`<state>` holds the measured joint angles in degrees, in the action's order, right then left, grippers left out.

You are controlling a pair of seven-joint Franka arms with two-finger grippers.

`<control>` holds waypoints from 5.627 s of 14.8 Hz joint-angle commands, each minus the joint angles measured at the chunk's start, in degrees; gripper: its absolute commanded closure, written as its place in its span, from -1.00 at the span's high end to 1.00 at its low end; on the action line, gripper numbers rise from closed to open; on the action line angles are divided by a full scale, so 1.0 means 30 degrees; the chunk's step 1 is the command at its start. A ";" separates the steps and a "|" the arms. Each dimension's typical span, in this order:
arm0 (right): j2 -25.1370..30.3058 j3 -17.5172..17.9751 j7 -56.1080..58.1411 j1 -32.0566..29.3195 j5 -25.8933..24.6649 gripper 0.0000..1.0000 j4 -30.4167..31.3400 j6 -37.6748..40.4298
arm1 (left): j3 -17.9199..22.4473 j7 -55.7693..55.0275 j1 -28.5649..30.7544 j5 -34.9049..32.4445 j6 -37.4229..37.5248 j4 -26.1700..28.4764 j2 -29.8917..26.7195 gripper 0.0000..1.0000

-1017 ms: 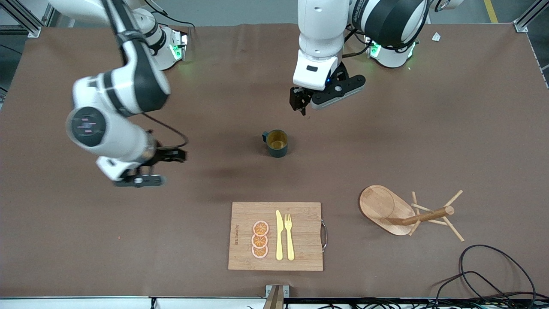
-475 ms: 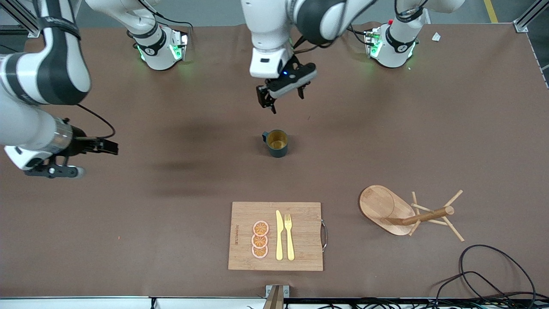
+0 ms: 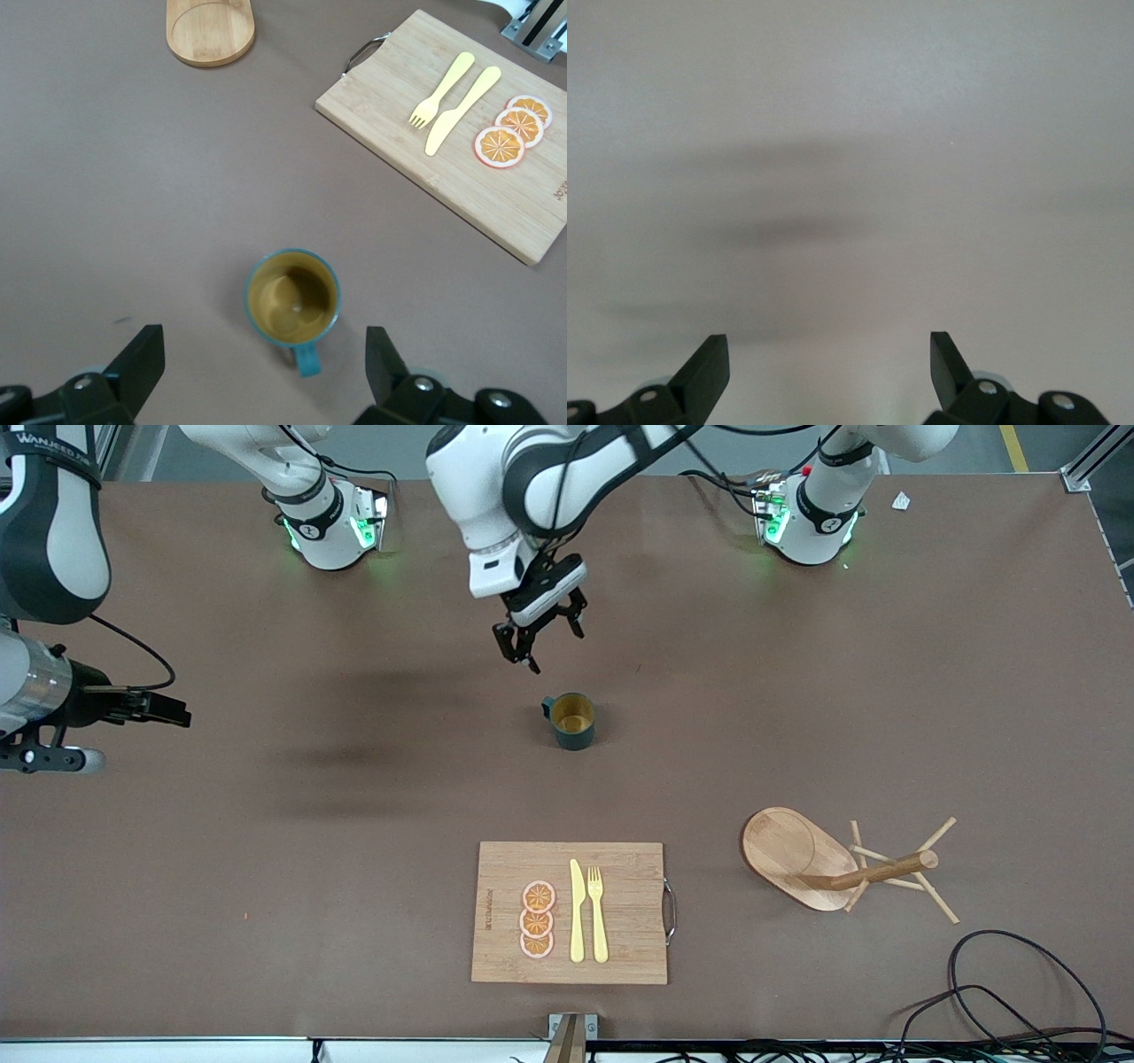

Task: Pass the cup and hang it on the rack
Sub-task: 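Lower the left gripper onto the mug handle and grasp it, then lift the mug by its handle and carry it to the rack, then hook the mug handle onto a rack peg with the left gripper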

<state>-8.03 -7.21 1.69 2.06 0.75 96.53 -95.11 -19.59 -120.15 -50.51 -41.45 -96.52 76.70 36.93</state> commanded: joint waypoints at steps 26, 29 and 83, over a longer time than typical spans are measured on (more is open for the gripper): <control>0.0596 0.0702 0.0961 -0.0894 -0.0365 1.00 -0.3055 0.2319 | 0.8052 -0.5093 -0.6396 -0.0420 -0.4271 -0.3653 0.8170 0.35; 0.0977 0.0703 0.0961 -0.0951 -0.0308 1.00 -0.2910 0.2231 | 0.8052 -0.5507 -0.6337 -0.0391 -0.4681 -0.3565 0.8170 -0.31; 0.5169 0.0615 0.0787 -0.0747 -0.0894 1.00 -0.2059 0.4867 | 0.7027 2.8566 1.7627 3.6494 0.4664 -0.2012 0.0758 -0.99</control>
<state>6.58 -5.22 4.08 -0.40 -0.66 90.23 -80.97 1.88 -35.08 1.43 66.88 -83.59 70.58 39.65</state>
